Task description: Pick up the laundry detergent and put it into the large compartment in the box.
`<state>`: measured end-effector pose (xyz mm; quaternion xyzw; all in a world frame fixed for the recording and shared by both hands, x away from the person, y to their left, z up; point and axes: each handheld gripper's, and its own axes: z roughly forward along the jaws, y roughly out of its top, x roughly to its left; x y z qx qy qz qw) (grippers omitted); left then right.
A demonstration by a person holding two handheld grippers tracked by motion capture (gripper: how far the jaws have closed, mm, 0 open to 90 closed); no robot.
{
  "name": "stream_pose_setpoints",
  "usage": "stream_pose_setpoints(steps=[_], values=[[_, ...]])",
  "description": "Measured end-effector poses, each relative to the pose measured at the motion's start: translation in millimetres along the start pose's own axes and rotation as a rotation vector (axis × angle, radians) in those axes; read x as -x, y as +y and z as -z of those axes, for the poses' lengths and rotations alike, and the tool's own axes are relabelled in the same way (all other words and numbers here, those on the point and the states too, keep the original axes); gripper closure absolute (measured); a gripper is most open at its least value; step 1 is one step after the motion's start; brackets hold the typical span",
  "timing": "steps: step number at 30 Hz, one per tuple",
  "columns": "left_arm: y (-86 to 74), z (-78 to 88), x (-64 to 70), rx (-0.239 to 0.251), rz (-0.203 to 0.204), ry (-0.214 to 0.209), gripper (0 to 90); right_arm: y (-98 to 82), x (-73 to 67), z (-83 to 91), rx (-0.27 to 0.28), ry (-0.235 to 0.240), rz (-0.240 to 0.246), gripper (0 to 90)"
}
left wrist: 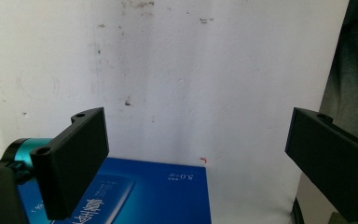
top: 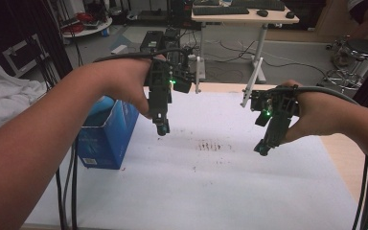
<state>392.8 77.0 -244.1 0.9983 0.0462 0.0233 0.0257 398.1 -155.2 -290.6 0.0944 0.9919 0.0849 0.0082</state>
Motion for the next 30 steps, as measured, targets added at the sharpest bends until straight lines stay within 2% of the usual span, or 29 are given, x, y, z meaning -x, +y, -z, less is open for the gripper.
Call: stream_pose_setpoints(steps=[4, 6, 10, 27, 30], values=[[-0.8, 0.5, -1.3, 0.002, 0.003, -0.002, 6.0, -0.4, -0.4, 2.6, 0.0, -0.002, -0.013, 11.0], [-1.4, 0.5, -1.8, 0.006, 0.006, -0.005, 5.9, -0.2, 0.4, 3.8, 0.005, -0.007, 0.004, 11.0], [-2.1, 0.2, -2.1, 0.006, 0.009, -0.003, 6.0, 0.0, 0.0, 5.7, 0.009, -0.01, -0.003, 11.0], [-3.3, -4.3, -3.6, 0.006, 0.013, -0.01, 6.0, 2.5, 0.8, 0.9, 0.005, -0.006, 0.011, 11.0], [-3.8, -4.8, -3.4, 0.01, 0.017, -0.009, 6.0, 1.9, -0.7, -0.1, 0.0, -0.007, 0.0, 11.0]])
